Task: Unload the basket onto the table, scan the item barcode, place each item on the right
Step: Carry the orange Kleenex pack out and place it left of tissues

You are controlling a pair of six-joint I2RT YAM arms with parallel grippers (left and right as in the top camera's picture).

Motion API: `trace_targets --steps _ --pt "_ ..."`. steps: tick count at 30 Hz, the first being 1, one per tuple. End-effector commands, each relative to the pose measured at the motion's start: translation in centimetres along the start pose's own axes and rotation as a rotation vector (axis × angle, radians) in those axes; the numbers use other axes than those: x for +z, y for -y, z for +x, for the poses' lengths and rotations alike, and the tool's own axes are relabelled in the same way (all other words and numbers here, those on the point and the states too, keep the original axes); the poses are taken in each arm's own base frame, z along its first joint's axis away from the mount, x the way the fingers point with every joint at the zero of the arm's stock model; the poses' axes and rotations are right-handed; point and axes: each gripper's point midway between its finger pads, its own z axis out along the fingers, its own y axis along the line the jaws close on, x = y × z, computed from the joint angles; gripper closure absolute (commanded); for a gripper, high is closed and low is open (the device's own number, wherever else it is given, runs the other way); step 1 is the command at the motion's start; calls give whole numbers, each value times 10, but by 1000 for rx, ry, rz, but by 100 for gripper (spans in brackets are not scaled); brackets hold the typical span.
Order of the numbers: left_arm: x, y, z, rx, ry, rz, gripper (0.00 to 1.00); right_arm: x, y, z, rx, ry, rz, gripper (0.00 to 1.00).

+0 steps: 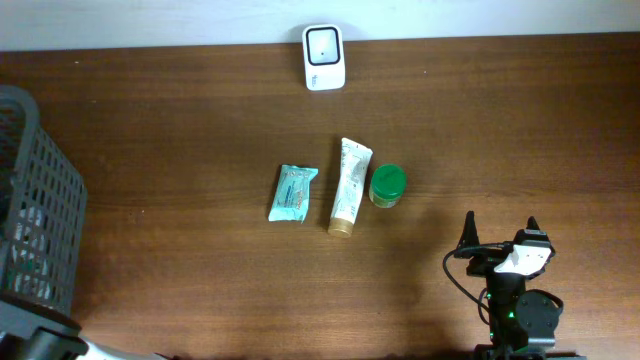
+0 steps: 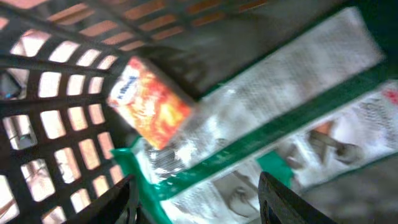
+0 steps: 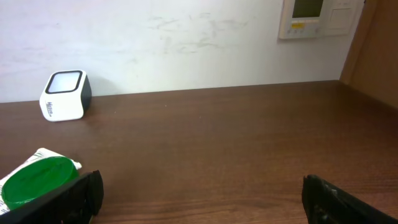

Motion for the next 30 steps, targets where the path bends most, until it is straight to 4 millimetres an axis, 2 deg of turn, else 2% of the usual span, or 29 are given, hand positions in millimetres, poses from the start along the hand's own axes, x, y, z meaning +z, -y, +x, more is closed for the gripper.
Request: trace_targets --steps 1,5,10,14,18,21,22,23,24,25,27,30 --pt "28 -19 14 10 -41 -82 40 0 2 2 -3 -2 9 2" --pt "55 -27 25 14 -22 -155 34 0 2 2 -3 -2 9 2" --pt "71 -22 11 96 66 -147 30 0 2 2 -3 -2 9 2" --pt "84 -20 7 162 69 -157 29 0 2 2 -3 -2 9 2" --pt "108 -18 15 175 25 -174 27 0 2 2 -3 -2 9 2" --pt "120 -20 20 183 1 -196 29 0 2 2 -3 -2 8 2" --pt "121 -20 21 184 -2 -196 36 0 2 2 -3 -2 9 2" --pt "121 -20 20 184 -1 -196 54 0 2 2 -3 -2 9 2" --pt "121 -20 21 185 -2 -196 86 0 2 2 -3 -2 9 2" --pt "121 -20 21 185 -2 -196 100 0 2 2 -3 -2 8 2" --pt "116 -19 20 188 -3 -195 100 0 2 2 -3 -2 9 2" --pt "73 -3 -4 197 98 -162 100 0 2 2 -3 -2 9 2"
